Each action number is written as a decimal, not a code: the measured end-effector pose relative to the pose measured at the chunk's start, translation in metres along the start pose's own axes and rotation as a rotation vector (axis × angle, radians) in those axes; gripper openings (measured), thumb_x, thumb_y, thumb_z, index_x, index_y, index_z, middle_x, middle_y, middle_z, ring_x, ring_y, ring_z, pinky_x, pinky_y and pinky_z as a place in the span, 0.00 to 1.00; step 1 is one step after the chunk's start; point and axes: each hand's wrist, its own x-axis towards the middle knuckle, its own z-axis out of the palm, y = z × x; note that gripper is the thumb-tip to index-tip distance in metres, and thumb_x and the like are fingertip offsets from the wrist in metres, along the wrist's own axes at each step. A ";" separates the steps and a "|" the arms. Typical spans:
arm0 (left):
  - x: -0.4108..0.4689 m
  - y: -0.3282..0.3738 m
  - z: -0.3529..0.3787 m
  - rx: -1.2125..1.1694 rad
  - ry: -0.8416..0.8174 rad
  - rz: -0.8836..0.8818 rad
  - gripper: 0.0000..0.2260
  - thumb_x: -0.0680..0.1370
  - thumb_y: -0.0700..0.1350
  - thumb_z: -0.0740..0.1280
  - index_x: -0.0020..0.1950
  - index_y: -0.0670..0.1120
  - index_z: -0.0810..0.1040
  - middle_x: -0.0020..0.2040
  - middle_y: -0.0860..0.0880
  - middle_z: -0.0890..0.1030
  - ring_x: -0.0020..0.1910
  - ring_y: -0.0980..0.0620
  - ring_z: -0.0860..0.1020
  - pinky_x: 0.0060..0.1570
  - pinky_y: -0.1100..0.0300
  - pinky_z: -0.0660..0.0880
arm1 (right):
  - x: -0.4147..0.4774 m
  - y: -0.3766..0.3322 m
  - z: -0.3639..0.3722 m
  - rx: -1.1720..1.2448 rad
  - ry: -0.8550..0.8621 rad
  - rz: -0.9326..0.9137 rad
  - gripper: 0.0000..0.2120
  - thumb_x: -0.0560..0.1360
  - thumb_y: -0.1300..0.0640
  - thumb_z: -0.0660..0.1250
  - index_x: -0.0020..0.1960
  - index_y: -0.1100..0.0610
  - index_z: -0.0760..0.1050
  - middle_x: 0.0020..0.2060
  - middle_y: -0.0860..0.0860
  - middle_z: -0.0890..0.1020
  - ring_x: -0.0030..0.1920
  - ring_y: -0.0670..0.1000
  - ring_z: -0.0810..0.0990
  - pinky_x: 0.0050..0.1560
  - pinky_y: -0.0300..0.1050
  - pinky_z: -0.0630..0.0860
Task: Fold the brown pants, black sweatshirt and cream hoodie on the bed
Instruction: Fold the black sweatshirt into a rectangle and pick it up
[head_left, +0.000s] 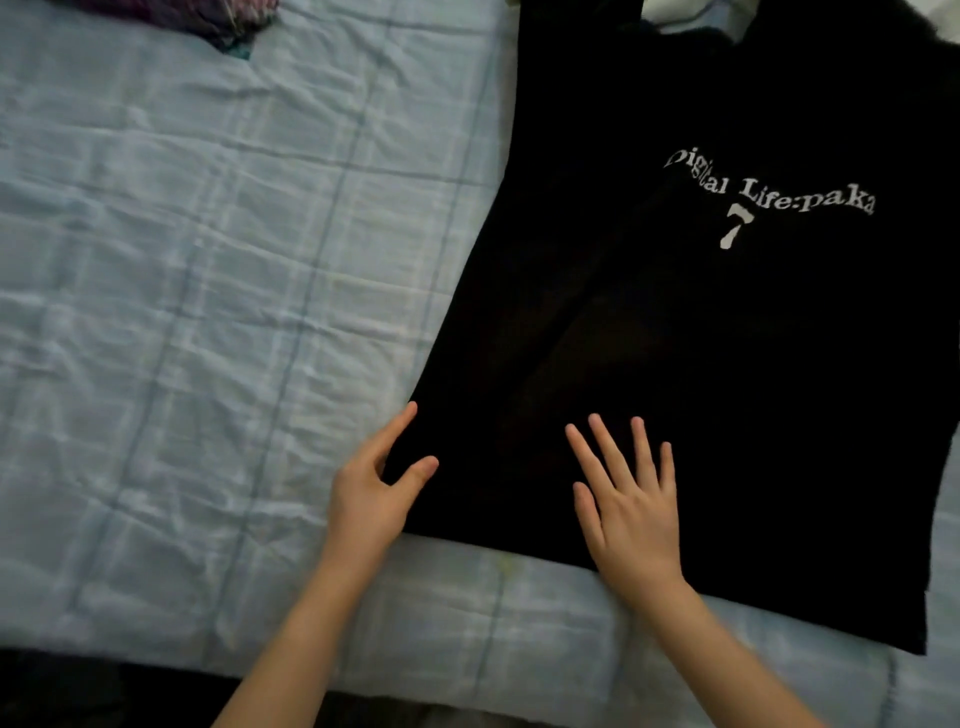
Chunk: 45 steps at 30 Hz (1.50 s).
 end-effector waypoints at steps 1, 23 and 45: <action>0.001 0.004 0.003 0.063 0.006 -0.003 0.26 0.73 0.40 0.75 0.67 0.57 0.75 0.62 0.59 0.79 0.61 0.64 0.76 0.62 0.72 0.69 | 0.001 -0.002 -0.003 -0.011 -0.014 0.010 0.26 0.82 0.45 0.49 0.80 0.44 0.55 0.79 0.46 0.59 0.80 0.60 0.51 0.76 0.65 0.53; 0.002 0.103 0.220 0.981 -0.328 0.668 0.24 0.79 0.55 0.54 0.71 0.49 0.73 0.72 0.45 0.72 0.71 0.43 0.70 0.73 0.43 0.61 | -0.035 0.168 -0.035 0.180 0.062 0.375 0.27 0.81 0.43 0.48 0.80 0.42 0.54 0.79 0.47 0.60 0.80 0.55 0.54 0.77 0.61 0.53; 0.122 0.282 0.461 0.801 -0.278 0.822 0.29 0.81 0.59 0.55 0.80 0.58 0.48 0.81 0.49 0.48 0.79 0.45 0.47 0.74 0.36 0.52 | 0.136 0.394 -0.137 0.881 0.434 0.521 0.25 0.78 0.65 0.65 0.75 0.60 0.67 0.67 0.58 0.77 0.64 0.57 0.77 0.66 0.55 0.72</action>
